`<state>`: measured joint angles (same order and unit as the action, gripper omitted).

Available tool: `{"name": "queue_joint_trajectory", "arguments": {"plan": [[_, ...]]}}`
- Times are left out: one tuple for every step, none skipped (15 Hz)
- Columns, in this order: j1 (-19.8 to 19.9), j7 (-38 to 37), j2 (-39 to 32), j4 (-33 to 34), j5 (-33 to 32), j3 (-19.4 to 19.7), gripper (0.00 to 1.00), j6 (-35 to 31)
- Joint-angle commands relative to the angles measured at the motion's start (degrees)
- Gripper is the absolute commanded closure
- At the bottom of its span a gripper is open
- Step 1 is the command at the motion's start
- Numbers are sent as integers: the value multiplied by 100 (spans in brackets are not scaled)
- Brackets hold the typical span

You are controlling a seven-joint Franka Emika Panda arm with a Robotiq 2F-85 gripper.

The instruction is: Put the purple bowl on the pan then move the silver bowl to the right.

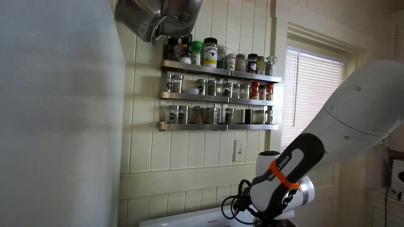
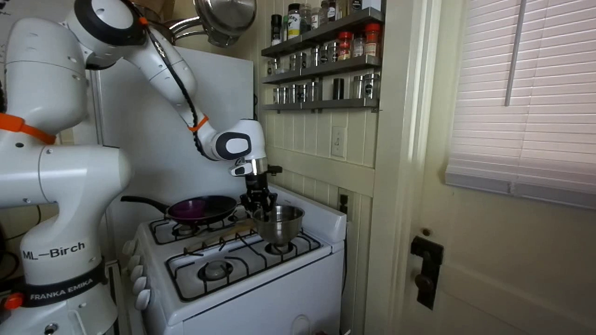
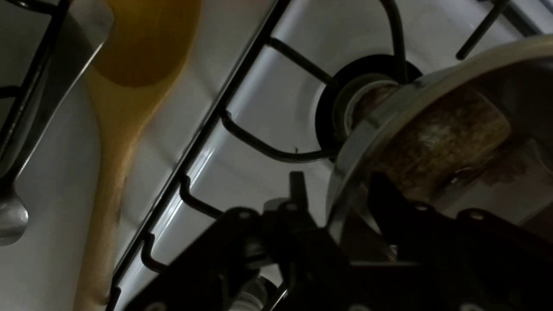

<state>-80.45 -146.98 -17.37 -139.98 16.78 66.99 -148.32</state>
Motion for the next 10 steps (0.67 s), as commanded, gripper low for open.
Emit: {"name": "queue_joint_trajectory", "arguments": {"plan": [[191, 25, -53, 115, 120, -188, 24, 45], [150, -51, -32, 107, 81, -158, 16, 51], [66, -124, -1, 75, 43, -101, 9, 13], [-72, -254, -5, 39, -30, -4, 0, -26], [-261, -445, -41, 13, -132, 126, 0, -58], [-511, -691, -99, -19, -254, 291, 0, -136], [-743, -898, -139, -33, -356, 443, 0, -154], [-1117, -1257, -269, -47, -501, 697, 0, -178], [-1426, -1535, -377, -48, -623, 914, 0, -173], [-1968, -919, -1127, 51, 391, 1366, 0, -78]]}}
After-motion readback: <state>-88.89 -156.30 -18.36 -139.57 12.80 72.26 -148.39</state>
